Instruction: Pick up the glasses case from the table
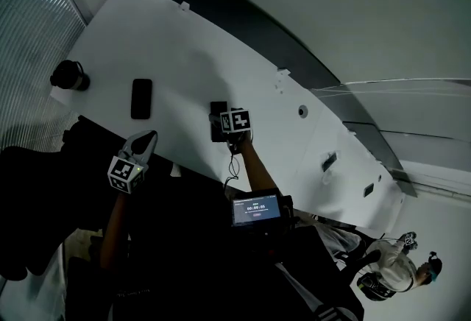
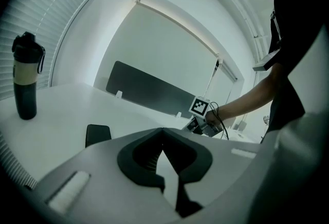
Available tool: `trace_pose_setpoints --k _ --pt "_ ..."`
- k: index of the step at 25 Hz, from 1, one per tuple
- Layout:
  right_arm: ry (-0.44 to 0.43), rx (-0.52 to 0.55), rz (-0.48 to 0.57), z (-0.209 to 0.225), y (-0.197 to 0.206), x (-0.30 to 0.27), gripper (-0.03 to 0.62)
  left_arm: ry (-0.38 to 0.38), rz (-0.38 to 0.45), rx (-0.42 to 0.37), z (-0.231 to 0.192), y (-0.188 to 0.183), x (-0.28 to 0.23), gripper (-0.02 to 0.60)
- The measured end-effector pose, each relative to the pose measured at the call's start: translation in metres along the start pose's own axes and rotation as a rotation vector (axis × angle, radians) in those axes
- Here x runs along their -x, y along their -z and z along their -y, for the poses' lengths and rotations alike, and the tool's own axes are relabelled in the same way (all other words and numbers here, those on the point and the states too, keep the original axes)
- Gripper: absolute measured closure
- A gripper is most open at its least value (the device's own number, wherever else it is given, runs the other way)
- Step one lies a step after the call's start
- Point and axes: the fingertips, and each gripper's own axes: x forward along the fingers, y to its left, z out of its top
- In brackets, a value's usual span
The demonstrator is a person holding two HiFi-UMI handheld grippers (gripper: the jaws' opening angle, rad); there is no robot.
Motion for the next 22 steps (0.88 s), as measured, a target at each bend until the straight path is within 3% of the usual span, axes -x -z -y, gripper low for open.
trace_pose_setpoints --k 4,9,16,22 --pt "-0.028 -0.043 -0.072 0.005 0.0 -0.019 0.179 -0.011 0.001 -0.004 -0.005 0.002 0.006 0.575" --pt "-0.007 -0.063 -0.148 0.009 0.002 -0.037 0.178 -0.021 0.002 -0.009 -0.009 0.005 0.011 0.575" --pt "0.107 -0.076 -0.251 0.016 0.011 -0.052 0.178 -0.047 -0.005 0.011 -0.014 0.006 0.017 0.575" --pt "0.103 -0.084 -0.319 0.017 0.012 -0.054 0.178 -0.04 -0.018 0.025 -0.013 0.014 0.017 0.574"
